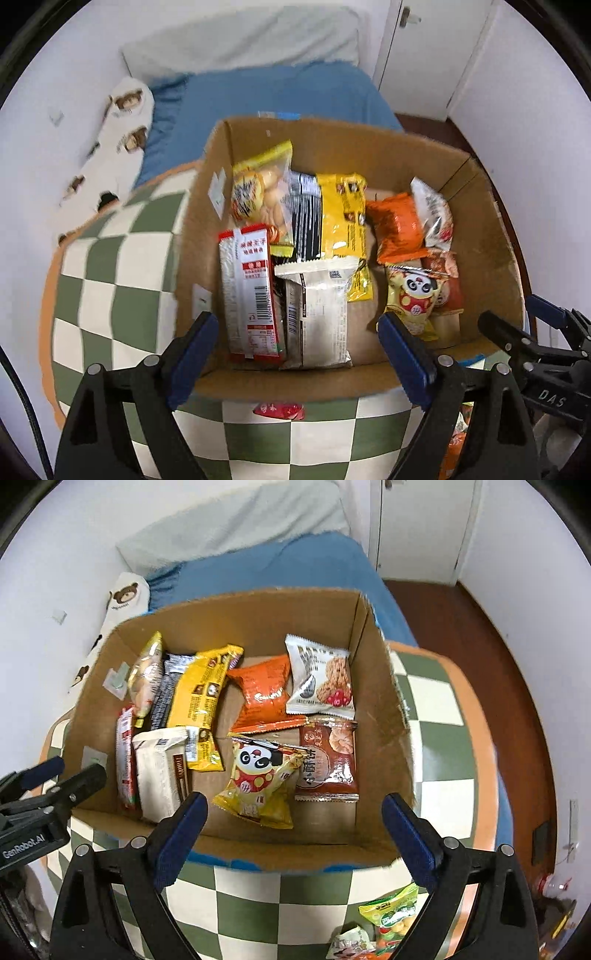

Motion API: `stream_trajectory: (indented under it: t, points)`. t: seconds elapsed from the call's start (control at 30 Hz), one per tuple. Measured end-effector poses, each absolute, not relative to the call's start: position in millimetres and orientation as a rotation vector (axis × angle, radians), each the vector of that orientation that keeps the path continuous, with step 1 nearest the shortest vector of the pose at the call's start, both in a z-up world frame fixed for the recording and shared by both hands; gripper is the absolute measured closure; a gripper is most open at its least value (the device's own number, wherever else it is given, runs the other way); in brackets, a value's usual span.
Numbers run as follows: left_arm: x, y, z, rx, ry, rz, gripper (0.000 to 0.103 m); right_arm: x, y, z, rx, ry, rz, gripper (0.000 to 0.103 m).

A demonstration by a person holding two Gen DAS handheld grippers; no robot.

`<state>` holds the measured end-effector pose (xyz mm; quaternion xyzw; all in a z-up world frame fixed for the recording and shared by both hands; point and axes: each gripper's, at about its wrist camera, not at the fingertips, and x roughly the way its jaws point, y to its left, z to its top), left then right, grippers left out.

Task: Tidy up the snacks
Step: 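Withdraw both tools from the box toward the remaining snacks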

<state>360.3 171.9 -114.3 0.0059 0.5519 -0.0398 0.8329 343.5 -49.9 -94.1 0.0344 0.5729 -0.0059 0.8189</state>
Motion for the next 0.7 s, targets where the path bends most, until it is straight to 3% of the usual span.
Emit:
stream_trajectory:
  t: [0.43, 0.7]
  points:
    - [279, 162, -61, 0.031, 0.981, -0.090, 0.014, 277, -39, -34, 0.070, 1.035, 0.006, 0.006]
    - [235, 159, -40, 0.014, 0.949, -0.117, 0.014, 227, -43, -18, 0.146, 1.016, 0.038, 0.006]
